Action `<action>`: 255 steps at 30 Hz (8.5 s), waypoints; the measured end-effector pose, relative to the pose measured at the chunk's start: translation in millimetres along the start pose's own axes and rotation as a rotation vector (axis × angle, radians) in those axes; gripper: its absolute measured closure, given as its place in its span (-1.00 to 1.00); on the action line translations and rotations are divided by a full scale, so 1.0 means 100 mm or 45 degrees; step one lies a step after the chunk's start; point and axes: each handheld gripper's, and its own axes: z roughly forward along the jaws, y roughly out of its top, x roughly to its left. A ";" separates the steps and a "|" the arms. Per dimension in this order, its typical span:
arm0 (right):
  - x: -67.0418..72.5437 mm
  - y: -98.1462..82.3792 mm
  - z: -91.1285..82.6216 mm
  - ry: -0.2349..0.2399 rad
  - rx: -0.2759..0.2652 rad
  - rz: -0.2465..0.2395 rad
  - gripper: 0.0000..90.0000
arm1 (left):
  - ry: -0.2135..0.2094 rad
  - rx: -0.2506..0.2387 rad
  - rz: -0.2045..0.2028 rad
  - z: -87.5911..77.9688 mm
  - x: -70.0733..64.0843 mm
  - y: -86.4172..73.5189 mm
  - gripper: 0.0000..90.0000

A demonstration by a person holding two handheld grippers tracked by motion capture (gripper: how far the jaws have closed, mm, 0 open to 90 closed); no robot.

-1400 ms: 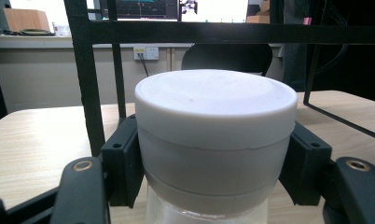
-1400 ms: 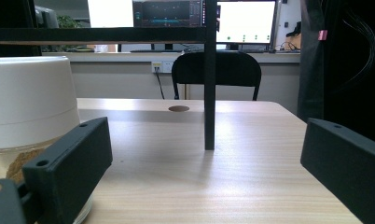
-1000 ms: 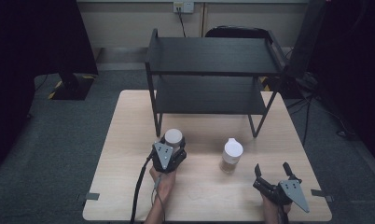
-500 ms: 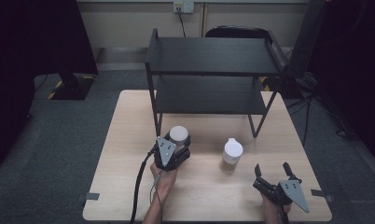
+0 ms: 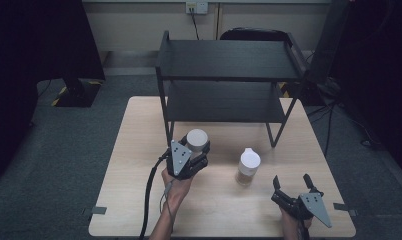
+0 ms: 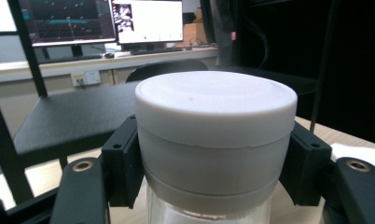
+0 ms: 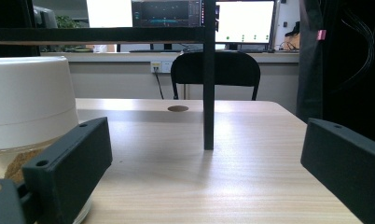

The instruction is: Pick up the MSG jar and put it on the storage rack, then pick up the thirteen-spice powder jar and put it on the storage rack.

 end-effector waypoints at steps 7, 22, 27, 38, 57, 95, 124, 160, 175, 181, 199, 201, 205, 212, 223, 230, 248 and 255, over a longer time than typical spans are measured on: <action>0.00 0.00 0.00 0.001 0.000 -0.001 -0.99 | -0.091 -0.015 0.034 0.02 0.12 0.24 -0.24; -0.02 0.00 0.00 0.011 0.001 -0.001 -0.99 | -0.302 -0.074 -0.001 0.13 0.51 0.80 -0.24; -0.02 0.00 0.00 0.014 0.001 -0.002 -0.99 | -0.342 -0.130 0.026 0.19 0.69 1.17 -0.24; -0.02 0.01 0.01 0.015 0.008 0.001 -0.99 | -0.422 -0.201 -0.062 0.47 1.04 1.83 -0.24; -0.04 0.00 0.01 0.028 0.000 0.004 -0.99 | -0.040 -0.134 -0.051 1.24 0.81 2.15 -0.24; -0.05 0.00 0.01 0.034 0.000 0.003 -0.99 | 0.137 -0.099 -0.112 1.36 0.60 2.16 -1.00; -0.05 0.00 0.01 0.033 0.000 0.002 -0.99 | 0.137 -0.204 -0.035 0.87 0.38 2.06 -1.00; -0.04 0.00 0.01 0.029 0.000 0.000 -0.99 | 0.106 -0.246 -0.060 -0.17 0.02 1.05 -1.00; -0.04 0.00 0.01 0.028 -0.001 0.000 -0.99 | 0.183 -0.242 -0.037 -0.41 -0.22 0.37 -1.00; -0.03 0.00 0.01 0.021 0.000 -0.001 -0.99 | 0.254 -0.181 -0.032 -0.47 -0.37 0.05 -1.00; -0.03 0.00 0.01 0.016 -0.002 -0.002 -1.00 | 0.357 -0.050 -0.160 -0.56 -0.53 -0.91 -1.00; -0.02 0.00 0.01 0.016 -0.002 -0.002 -1.00 | 0.370 -0.037 -0.156 -0.60 -0.54 -0.95 -0.99; -0.03 0.00 0.00 0.017 -0.002 -0.002 -1.00 | 0.392 -0.037 -0.176 -0.64 -0.51 -1.05 -1.00; -0.03 0.00 0.00 0.018 -0.001 -0.001 -1.00 | 0.374 -0.057 -0.150 -0.63 -0.46 -1.18 -0.99; -0.03 0.00 0.00 0.019 -0.001 -0.001 -1.00 | 0.390 -0.042 -0.059 -0.59 -0.52 -1.19 -0.99; -0.02 0.00 0.00 0.015 -0.001 -0.002 -1.00 | 0.396 -0.058 -0.077 -0.60 -0.53 -1.21 -1.00; -0.02 0.00 0.00 0.012 -0.001 -0.001 -1.00 | 0.411 -0.058 -0.078 -0.59 -0.55 -1.21 -1.00; 0.00 0.00 0.00 -0.004 -0.001 -0.002 -1.00 | 0.411 -0.058 -0.077 -0.60 -0.55 -1.21 -1.00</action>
